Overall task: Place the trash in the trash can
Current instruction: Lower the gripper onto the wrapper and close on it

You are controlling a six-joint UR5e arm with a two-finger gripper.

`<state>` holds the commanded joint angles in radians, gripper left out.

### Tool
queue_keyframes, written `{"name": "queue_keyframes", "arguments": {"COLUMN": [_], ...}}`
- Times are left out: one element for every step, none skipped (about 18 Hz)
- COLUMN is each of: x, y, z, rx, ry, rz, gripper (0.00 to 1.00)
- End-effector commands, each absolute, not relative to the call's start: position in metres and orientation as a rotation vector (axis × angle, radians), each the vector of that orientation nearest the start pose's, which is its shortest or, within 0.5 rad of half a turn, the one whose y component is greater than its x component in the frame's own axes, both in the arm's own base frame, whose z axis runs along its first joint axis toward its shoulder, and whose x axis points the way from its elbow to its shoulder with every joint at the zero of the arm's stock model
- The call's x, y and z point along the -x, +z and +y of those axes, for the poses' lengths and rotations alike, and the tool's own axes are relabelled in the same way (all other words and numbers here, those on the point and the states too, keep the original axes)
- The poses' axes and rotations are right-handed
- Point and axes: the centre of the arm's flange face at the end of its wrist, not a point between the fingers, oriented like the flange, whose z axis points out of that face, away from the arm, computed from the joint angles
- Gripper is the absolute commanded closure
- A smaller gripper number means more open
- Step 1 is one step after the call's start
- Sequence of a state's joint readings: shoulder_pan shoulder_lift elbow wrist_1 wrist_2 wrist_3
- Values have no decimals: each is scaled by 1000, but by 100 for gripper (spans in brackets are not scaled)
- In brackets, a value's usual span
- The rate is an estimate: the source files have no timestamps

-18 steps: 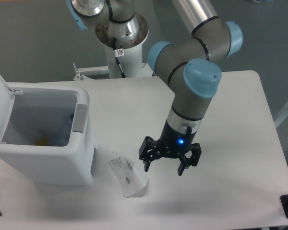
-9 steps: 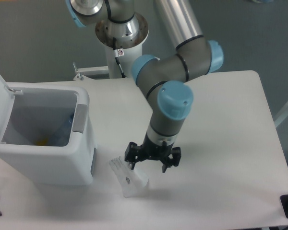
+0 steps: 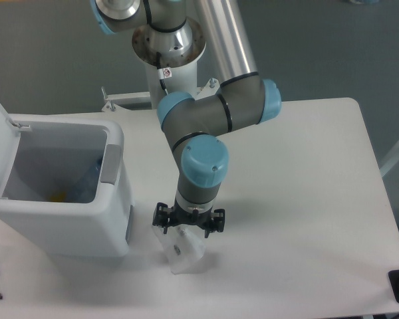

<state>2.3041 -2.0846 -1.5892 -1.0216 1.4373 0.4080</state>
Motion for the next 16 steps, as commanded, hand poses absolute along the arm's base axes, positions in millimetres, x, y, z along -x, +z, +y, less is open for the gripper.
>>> {"name": "queue_keyframes", "arguments": {"x": [325,325,325,324,323,323,324,324,324,324,324,325,326,326,326,326], "y": [235,233,230,229,228,226,225,224,224,223,223,223,222,222,222,222], "z": [580,580,580,580,581,581,581,581,581,581,581,580,579,579,579,579], "rx": [3014,3019,3029,3037,3044,3047,3050,3051,3052,3054,3057,3064,3070,3072,3072,3073], "ry": [-160,-154,-145,-133,-124,-121,-119,-120,-120,-119,-113,-100,-89,-85,-85,-83], "rz": [-493,-492,-491,-491,-485,-485,-486,-486,-482,-482,-480,-479,-477,-478,-480,-480], "gripper": [1,1,1,4,6,8,13,19,23,28,34,41,48,56,63,69]}}
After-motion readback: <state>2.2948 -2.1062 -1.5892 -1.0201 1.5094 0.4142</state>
